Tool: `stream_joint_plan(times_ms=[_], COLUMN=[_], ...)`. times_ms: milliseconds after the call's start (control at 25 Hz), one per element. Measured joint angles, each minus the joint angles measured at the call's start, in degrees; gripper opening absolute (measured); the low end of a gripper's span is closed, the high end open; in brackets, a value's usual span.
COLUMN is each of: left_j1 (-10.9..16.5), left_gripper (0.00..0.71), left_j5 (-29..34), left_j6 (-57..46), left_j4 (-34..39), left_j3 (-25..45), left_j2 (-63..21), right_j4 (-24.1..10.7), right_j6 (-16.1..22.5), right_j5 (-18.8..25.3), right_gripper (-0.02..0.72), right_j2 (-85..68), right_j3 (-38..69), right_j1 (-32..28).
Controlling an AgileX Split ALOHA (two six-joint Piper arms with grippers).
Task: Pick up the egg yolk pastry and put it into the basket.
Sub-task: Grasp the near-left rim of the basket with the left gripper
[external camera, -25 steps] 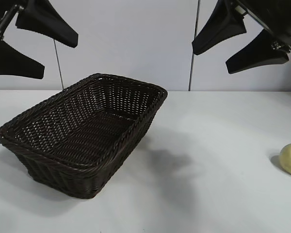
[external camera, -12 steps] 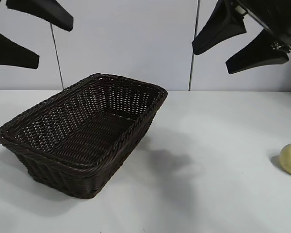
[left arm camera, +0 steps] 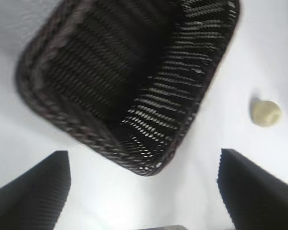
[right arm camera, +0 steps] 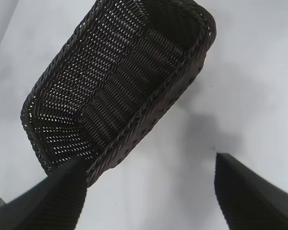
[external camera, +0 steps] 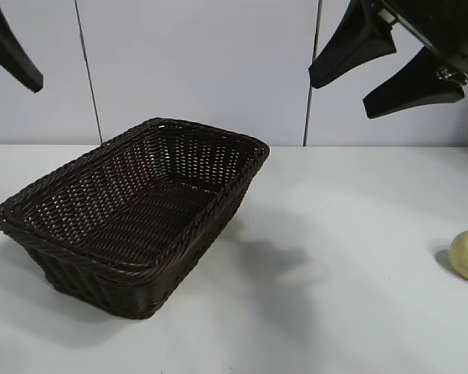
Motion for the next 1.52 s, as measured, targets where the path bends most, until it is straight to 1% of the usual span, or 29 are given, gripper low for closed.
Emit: stream_joint_plan(times_ms=[200, 320, 400, 480, 600, 640, 680, 760, 840, 960, 1160, 1240, 1360, 1520], left_j1=[0.00, -0.09, -1.68, -4.55, -8.78, -10.23, -10.94, -11.69, -11.82, -11.88, -11.88, -11.88, -11.88, -11.88], left_gripper=[0.605, 0.605, 0.605, 0.605, 0.605, 0.605, 0.605, 0.605, 0.605, 0.605, 0.605, 0.605, 0.605, 0.605], left_j5=[-1.55, -1.15, -0.64, -0.96, -2.47, -2.99, -3.12, -3.25, -3.96, -5.81, -11.23, -12.89, -13.99, -16.26], left_j6=[-9.53, -12.89, -14.72, -17.70, -26.33, -30.90, -34.82, -40.35, -44.18, -45.87, -46.20, -46.47, -45.39, -43.85], left_j4=[5.60, 7.00, 7.99, 9.90, 15.70, 19.45, 22.79, 27.10, 28.62, 27.76, 23.53, 21.97, 19.23, 18.06], left_j3=[0.00, 0.00, 0.00, 0.00, 0.00, 0.00, 0.00, 0.64, 2.05, 4.79, 9.92, 10.85, 10.99, 10.99], left_j2=[0.00, 0.00, 0.00, 0.00, 0.00, 0.00, 0.00, 0.00, 0.00, 0.00, 0.00, 0.64, 4.17, 9.13], right_j4=[0.00, 0.00, 0.00, 0.00, 0.00, 0.00, 0.00, 0.00, 0.00, 0.00, 0.04, 0.04, 0.04, 0.04], right_j6=[0.00, 0.13, 0.21, 0.26, 0.26, 0.26, 0.26, 0.26, 0.26, 0.26, 0.40, 0.44, 0.44, 0.44], right_j5=[0.00, 0.00, 0.00, 0.00, 0.00, 0.00, 0.00, 0.00, 0.00, 0.00, 0.00, 0.00, 0.00, 0.00], right_gripper=[0.538, 0.538, 0.538, 0.538, 0.538, 0.538, 0.538, 0.538, 0.538, 0.538, 0.538, 0.538, 0.538, 0.538], right_j2=[0.00, 0.00, 0.00, 0.00, 0.00, 0.00, 0.00, 0.00, 0.00, 0.00, 0.00, 0.00, 0.00, 0.00], right_j3=[0.00, 0.00, 0.00, 0.00, 0.00, 0.00, 0.00, 0.00, 0.00, 0.00, 0.00, 0.00, 0.00, 0.00], right_j1=[0.00, 0.00, 0.00, 0.00, 0.00, 0.00, 0.00, 0.00, 0.00, 0.00, 0.00, 0.00, 0.00, 0.00])
